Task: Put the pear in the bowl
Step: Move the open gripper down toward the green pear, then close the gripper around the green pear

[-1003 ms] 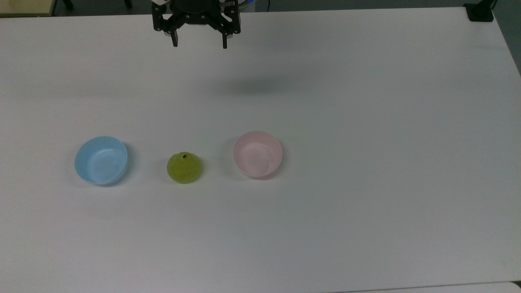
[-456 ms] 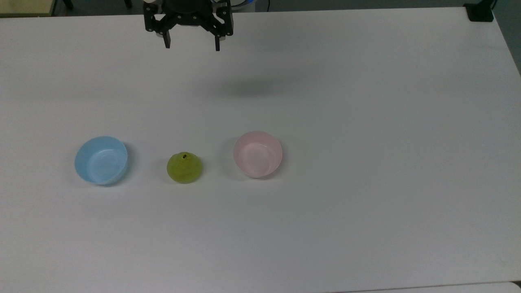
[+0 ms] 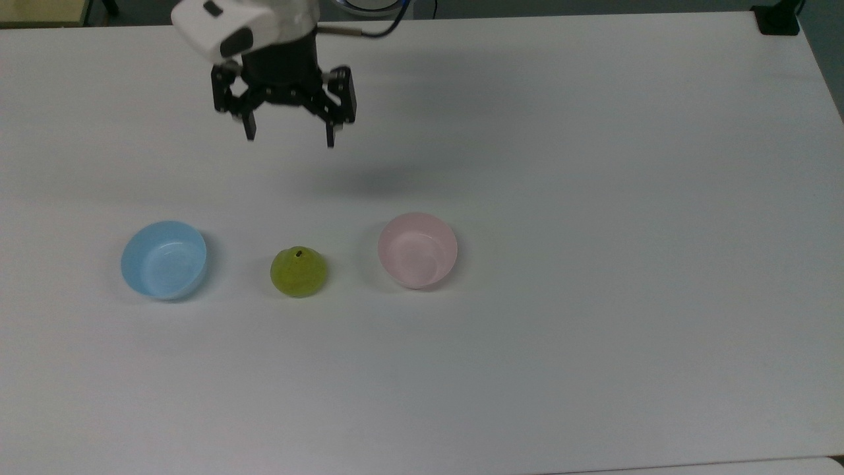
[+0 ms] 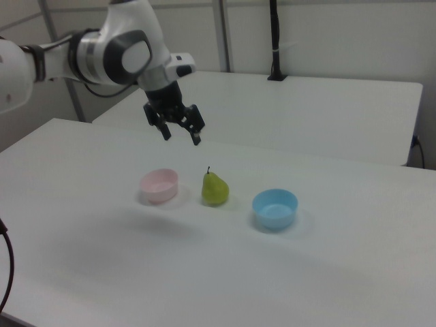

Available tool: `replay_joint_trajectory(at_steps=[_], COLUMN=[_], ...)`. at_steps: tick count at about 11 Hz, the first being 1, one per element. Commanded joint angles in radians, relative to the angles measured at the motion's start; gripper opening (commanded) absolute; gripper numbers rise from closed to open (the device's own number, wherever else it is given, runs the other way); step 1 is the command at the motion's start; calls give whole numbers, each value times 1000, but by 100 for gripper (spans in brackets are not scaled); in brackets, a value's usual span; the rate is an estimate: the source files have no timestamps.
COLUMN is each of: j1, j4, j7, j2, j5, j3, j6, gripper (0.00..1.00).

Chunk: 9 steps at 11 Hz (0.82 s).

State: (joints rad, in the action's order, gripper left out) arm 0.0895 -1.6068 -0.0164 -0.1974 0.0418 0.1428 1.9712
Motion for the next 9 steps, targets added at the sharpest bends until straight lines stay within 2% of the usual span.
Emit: replay_joint_trajectory(at_steps=[1,3,6,9], j1=[-16,-14,-8,-2], j4=[7,7,7,7], j7=[-17,-17,-19,-16], j2=[-120,-190,-275,-319], j5=[-11,0,10,39], j3=[4,4,3,0], j6=[170,263,317,360], gripper=[100,100,100,100])
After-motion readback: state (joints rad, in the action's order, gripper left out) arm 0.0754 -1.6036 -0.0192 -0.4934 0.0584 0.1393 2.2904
